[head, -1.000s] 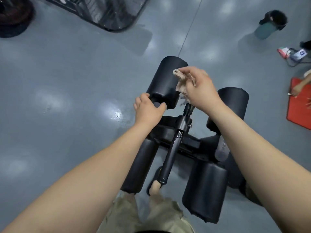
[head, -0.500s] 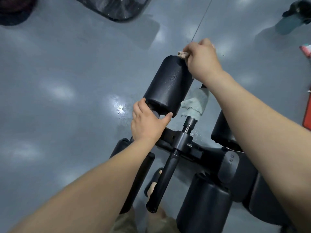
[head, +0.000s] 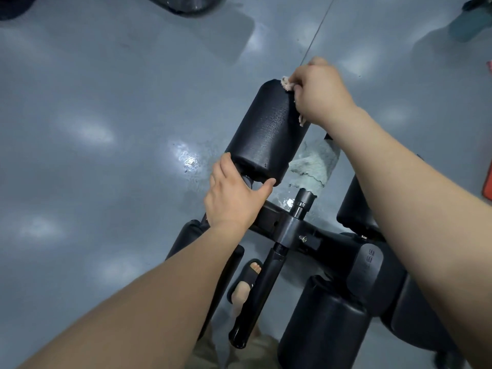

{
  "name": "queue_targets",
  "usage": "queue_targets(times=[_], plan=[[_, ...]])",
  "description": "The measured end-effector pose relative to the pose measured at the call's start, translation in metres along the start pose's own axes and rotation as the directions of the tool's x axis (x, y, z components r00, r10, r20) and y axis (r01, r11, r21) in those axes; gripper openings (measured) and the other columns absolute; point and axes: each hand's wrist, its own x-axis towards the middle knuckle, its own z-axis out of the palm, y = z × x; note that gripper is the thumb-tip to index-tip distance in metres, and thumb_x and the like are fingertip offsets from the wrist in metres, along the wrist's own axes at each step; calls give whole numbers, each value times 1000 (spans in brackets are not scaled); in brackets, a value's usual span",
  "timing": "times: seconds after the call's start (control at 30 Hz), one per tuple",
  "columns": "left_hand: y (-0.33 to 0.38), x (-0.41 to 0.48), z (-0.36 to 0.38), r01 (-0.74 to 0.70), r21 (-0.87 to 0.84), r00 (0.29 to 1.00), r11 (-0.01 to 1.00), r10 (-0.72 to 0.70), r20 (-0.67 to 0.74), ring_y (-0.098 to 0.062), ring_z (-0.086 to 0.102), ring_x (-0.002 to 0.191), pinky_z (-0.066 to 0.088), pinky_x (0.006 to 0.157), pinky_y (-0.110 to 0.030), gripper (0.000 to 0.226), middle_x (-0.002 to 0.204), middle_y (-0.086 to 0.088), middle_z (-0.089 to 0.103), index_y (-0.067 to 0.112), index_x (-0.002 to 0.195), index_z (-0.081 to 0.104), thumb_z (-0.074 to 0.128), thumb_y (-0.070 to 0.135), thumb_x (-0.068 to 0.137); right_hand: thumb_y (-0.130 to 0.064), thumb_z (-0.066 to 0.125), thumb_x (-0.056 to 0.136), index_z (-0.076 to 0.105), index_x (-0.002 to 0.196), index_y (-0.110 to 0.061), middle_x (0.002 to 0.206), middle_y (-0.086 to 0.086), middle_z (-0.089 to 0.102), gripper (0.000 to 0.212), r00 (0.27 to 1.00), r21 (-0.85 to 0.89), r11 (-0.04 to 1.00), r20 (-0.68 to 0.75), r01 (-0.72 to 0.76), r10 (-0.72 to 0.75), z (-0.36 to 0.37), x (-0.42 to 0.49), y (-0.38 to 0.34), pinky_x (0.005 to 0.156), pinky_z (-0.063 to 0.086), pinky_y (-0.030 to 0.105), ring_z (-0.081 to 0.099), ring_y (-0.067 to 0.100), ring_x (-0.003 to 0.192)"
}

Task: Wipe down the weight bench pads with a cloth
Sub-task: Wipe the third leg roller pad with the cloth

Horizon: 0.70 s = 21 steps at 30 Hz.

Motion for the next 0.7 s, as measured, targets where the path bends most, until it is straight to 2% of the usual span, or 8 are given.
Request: queue_targets(times=[0.23, 0.47, 0.7], plan=[[-1, 2, -1, -2, -14, 1000, 1000, 2, -2, -23, 46, 130, 48, 95, -41, 106, 143, 0, 43, 18, 147, 30, 72, 76, 70, -5, 46, 92, 70, 106, -1, 114, 24, 56, 28, 999, -47, 998, 3, 34, -34, 1, -7, -4, 86, 47, 40, 57, 43, 101], [-2, 2, -1, 0, -27, 1000, 1000, 0, -7, -23, 43, 134, 48, 93, -40, 105, 147, -1, 38, 17, 147, 31, 73, 74, 70, -3, 48, 90, 71, 103, -2, 111, 22, 58, 26, 995, -61, 994, 45, 92, -89, 4, -24, -18, 80, 45, 36, 59, 41, 94], [-2, 1, -3, -6, -30, 1000, 1000, 5, -12, -21, 47, 131, 49, 89, -38, 102, 145, 0, 41, 17, 144, 34, 74, 73, 70, -4, 50, 90, 73, 101, -6, 110, 16, 60, 25, 981, -44, 984, 95, 174, -169, 9, -46, -29, 80, 48, 38, 60, 38, 96]])
